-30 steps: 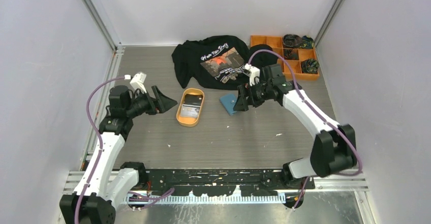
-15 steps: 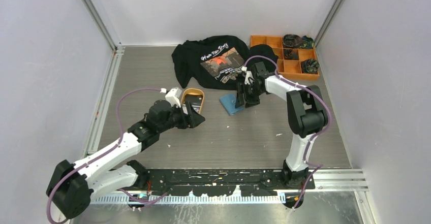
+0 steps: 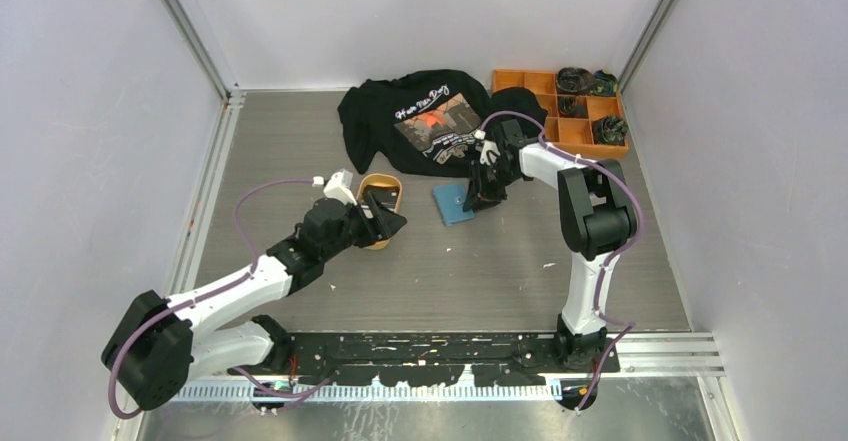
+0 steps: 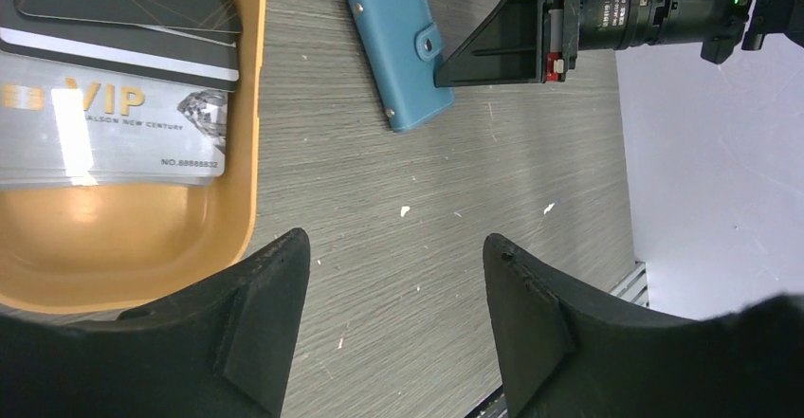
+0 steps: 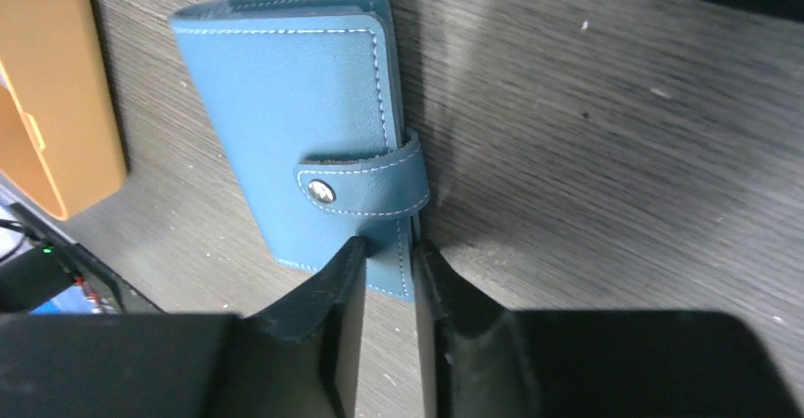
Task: Put the credit cards into the card holder
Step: Open the card holder at the center of the board.
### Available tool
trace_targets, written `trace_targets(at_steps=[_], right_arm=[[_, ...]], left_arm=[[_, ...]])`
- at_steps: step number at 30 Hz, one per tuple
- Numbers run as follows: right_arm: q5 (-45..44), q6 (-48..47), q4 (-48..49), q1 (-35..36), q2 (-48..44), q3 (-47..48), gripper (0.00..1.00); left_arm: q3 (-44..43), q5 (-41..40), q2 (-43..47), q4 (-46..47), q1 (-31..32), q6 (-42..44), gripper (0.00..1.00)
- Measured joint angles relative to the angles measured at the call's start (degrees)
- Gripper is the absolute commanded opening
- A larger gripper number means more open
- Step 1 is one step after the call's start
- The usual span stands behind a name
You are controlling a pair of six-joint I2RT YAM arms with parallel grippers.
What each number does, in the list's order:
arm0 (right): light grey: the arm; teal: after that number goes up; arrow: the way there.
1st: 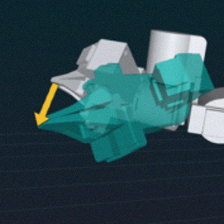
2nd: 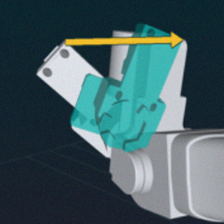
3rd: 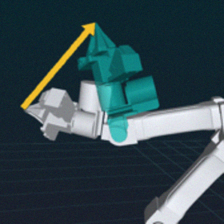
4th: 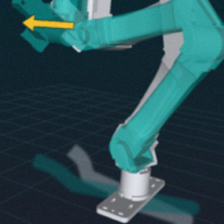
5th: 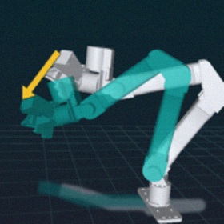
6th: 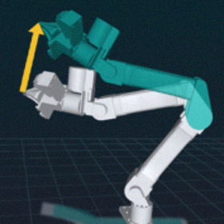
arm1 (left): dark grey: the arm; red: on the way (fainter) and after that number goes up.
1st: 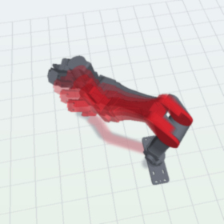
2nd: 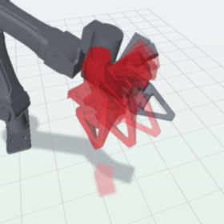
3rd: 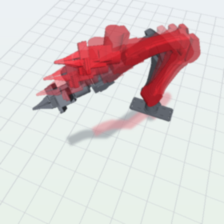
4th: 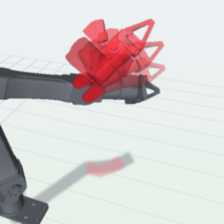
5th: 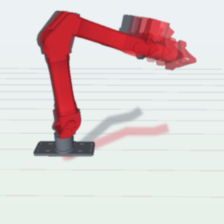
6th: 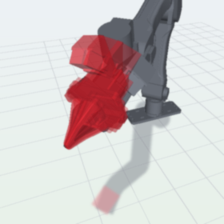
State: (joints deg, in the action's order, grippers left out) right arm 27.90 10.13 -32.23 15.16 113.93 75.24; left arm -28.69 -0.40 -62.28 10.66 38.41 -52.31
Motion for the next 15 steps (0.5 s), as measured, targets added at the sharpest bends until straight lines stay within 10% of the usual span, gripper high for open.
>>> trace_targets(at_steps=[15], right_arm=[[8.9,-5.38,-3.04,-0.07,-3.5,-6.99,0.01]], left_arm=[[2.08,0.22,-3.32,6.36,5.49,-0.13,0.66]])
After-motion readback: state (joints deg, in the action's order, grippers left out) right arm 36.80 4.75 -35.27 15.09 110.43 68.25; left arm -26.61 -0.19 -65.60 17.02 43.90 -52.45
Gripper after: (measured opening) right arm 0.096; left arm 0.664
